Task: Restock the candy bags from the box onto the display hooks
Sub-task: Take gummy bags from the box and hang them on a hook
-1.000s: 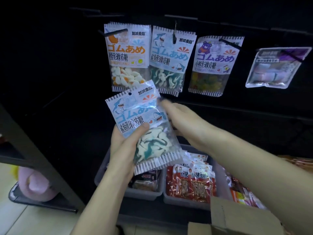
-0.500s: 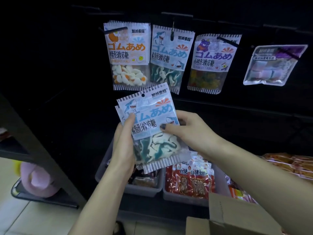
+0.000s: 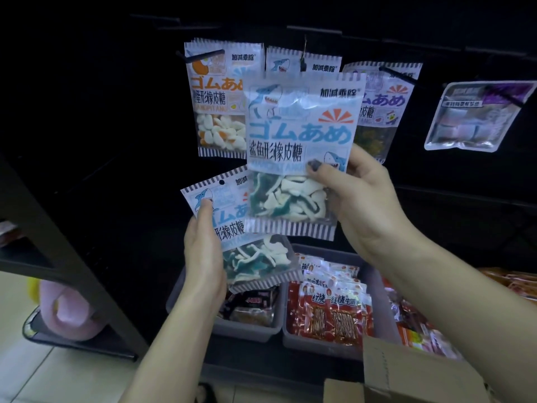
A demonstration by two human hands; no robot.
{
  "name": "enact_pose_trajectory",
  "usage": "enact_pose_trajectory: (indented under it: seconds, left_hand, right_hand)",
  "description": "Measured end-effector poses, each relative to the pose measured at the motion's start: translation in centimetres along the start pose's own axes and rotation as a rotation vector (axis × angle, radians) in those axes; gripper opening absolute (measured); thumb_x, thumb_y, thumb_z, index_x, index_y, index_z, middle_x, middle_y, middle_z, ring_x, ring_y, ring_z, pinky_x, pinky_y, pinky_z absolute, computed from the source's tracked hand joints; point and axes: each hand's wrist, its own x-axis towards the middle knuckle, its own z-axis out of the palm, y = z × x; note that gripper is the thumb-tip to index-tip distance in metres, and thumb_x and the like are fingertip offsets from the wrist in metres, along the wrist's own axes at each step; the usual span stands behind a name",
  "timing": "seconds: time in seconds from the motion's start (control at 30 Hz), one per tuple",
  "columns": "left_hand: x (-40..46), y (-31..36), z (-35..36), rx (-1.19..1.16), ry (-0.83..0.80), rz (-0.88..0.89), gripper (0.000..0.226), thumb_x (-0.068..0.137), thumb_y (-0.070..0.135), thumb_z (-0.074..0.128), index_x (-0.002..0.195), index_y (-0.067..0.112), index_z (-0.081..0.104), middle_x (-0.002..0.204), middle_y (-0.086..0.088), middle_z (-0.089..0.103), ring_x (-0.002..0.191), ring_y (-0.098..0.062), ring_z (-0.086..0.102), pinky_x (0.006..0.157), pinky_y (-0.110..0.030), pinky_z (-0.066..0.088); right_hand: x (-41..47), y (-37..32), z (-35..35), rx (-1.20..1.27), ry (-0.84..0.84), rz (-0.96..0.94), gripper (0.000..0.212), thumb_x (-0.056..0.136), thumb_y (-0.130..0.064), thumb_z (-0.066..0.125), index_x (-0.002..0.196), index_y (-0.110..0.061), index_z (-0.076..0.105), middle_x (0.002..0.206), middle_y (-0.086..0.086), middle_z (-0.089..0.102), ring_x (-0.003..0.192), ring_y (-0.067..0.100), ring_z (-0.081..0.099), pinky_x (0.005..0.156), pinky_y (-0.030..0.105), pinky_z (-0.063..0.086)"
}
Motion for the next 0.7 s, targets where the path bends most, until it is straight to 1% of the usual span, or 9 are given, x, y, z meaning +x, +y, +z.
enact_pose_trajectory:
  seconds: [0.1,0.2,0.33,0.43,0.5,0.6,0.7]
  left_hand:
    - [0.0,0.1,0.0,0.004,0.009,-0.006,0.046,0.102,0.059,0.050,0.129,0.025,0.066,0.113,-0.005,0.079,0.101,-0.029,0.077,0.095,-0.057,0.059]
    - [-0.1,0.1,0.0,0.004,0.011,-0.003,0.045,0.103,0.058,0.051,0.128,0.025,0.067,0.113,-0.004,0.079,0.102,-0.029,0.077,0.095,-0.057,0.059]
    - [-0.2,0.2,0.1,0.020,0.021,-0.011,0.049,0.099,0.061,0.054,0.129,0.024,0.066,0.115,-0.005,0.078,0.102,-0.030,0.077,0.094,-0.058,0.060]
    - [-0.1,0.0,0.0,0.033,0.026,-0.029,0.053,0.096,0.063,0.056,0.129,0.023,0.065,0.114,-0.008,0.078,0.101,-0.032,0.077,0.092,-0.059,0.060]
    - [-0.2,-0.2,-0.2,0.062,0.009,-0.031,0.048,0.100,0.060,0.054,0.124,0.022,0.067,0.111,-0.010,0.079,0.098,-0.032,0.078,0.089,-0.056,0.062]
    - [-0.1,-0.4,-0.3,0.089,-0.018,-0.056,0.042,0.103,0.056,0.051,0.124,0.022,0.066,0.107,-0.008,0.080,0.095,-0.030,0.079,0.085,-0.053,0.063]
    - [0.0,-0.4,-0.2,0.105,-0.011,-0.090,0.037,0.104,0.052,0.051,0.122,0.024,0.066,0.103,-0.007,0.081,0.088,-0.028,0.080,0.080,-0.049,0.065]
  right_hand:
    - [0.3,-0.6,0.7,0.066,0.012,0.023,0.027,0.099,0.000,0.062,0.125,-0.005,0.066,0.120,0.013,0.076,0.106,0.035,0.075,0.086,0.064,0.060]
    - [0.4,-0.8,1.2,0.070,0.018,0.006,0.028,0.099,0.001,0.062,0.126,-0.003,0.066,0.123,0.015,0.075,0.110,0.037,0.073,0.091,0.067,0.057]
    - [0.7,-0.8,1.5,0.097,0.018,0.037,0.028,0.100,0.002,0.060,0.127,-0.002,0.065,0.123,0.017,0.074,0.110,0.038,0.073,0.089,0.069,0.057]
    - [1.0,-0.6,1.4,0.106,0.031,0.078,0.027,0.100,0.001,0.060,0.126,-0.002,0.066,0.121,0.015,0.076,0.108,0.036,0.074,0.088,0.067,0.058]
    - [1.5,-0.6,1.3,0.097,0.043,0.086,0.027,0.100,0.000,0.061,0.127,-0.003,0.066,0.120,0.014,0.076,0.107,0.035,0.075,0.087,0.066,0.059]
    - [2.9,-0.5,1.2,0.069,0.067,0.102,0.027,0.101,-0.002,0.061,0.128,-0.003,0.065,0.118,0.014,0.077,0.101,0.033,0.077,0.083,0.062,0.062]
    - [4.9,-0.1,1.3,0.026,0.106,0.121,0.027,0.100,-0.004,0.063,0.127,-0.003,0.065,0.117,0.015,0.077,0.097,0.032,0.078,0.078,0.054,0.065]
